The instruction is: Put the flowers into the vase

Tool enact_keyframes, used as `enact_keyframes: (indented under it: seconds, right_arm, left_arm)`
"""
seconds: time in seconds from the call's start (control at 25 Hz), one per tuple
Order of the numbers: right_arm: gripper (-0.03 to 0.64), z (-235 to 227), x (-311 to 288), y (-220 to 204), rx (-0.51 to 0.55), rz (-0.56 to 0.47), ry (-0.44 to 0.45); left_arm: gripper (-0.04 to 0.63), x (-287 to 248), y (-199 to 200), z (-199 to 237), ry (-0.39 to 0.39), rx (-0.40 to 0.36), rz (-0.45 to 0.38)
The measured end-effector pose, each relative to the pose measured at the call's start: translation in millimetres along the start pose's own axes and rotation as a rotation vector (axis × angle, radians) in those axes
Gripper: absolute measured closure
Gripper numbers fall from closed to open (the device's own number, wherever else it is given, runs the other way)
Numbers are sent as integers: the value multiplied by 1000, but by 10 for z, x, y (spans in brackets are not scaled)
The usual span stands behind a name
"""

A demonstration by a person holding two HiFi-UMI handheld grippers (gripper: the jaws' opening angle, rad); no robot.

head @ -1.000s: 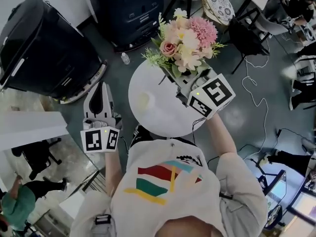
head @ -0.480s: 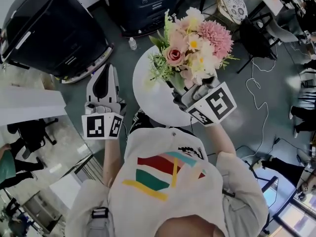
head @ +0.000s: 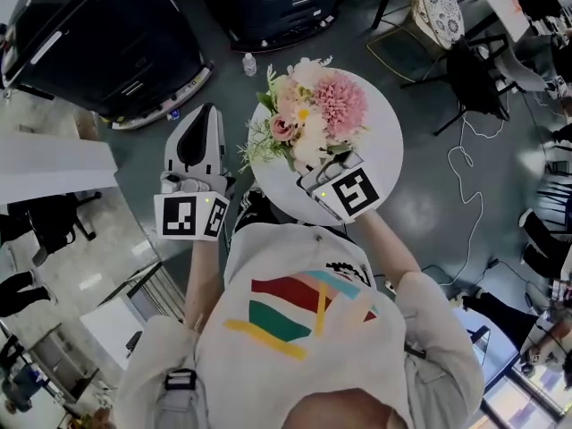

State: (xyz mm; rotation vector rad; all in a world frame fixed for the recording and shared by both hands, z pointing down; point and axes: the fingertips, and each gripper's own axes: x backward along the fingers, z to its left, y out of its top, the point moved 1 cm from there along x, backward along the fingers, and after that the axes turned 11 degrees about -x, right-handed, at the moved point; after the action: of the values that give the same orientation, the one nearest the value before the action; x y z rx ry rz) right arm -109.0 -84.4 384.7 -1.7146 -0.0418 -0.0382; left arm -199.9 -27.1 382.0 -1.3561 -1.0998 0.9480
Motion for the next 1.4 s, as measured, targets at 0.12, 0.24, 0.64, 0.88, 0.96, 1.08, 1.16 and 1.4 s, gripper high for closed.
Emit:
enact_keyframes:
  seconds: [0.12, 0.24, 0.64, 0.88, 0.96, 1.08, 1.16, 1.4]
  right_arm:
    - [453, -1, -55, -231, -13, 43, 23]
    - [449, -45, -101, -475, -36, 94, 24]
    - [273, -167, -71, -1195, -42, 261, -34]
    - [225, -150, -2, -1485, 6, 350, -10]
    - [218, -168, 3, -1544, 13, 375, -14]
    - [212, -165, 33, -1659, 25, 418, -4]
    - [210, -162, 84, -1749, 29, 444, 2]
    - [210, -199, 214, -1925, 1, 497, 0]
  left_arm:
    - [588, -21, -110, 56, 3, 10, 23]
    - [588, -71, -188, 102, 10, 15, 34]
    - [588, -79, -316, 150, 21, 17, 70]
    - [588, -133, -362, 168, 25, 16, 76]
    - [588, -158, -366, 149, 18, 16, 77]
    - [588, -190, -374, 100, 3, 16, 78]
    - [588, -203, -377, 56, -5, 14, 78]
    - [588, -225, -357, 1, -18, 5, 72]
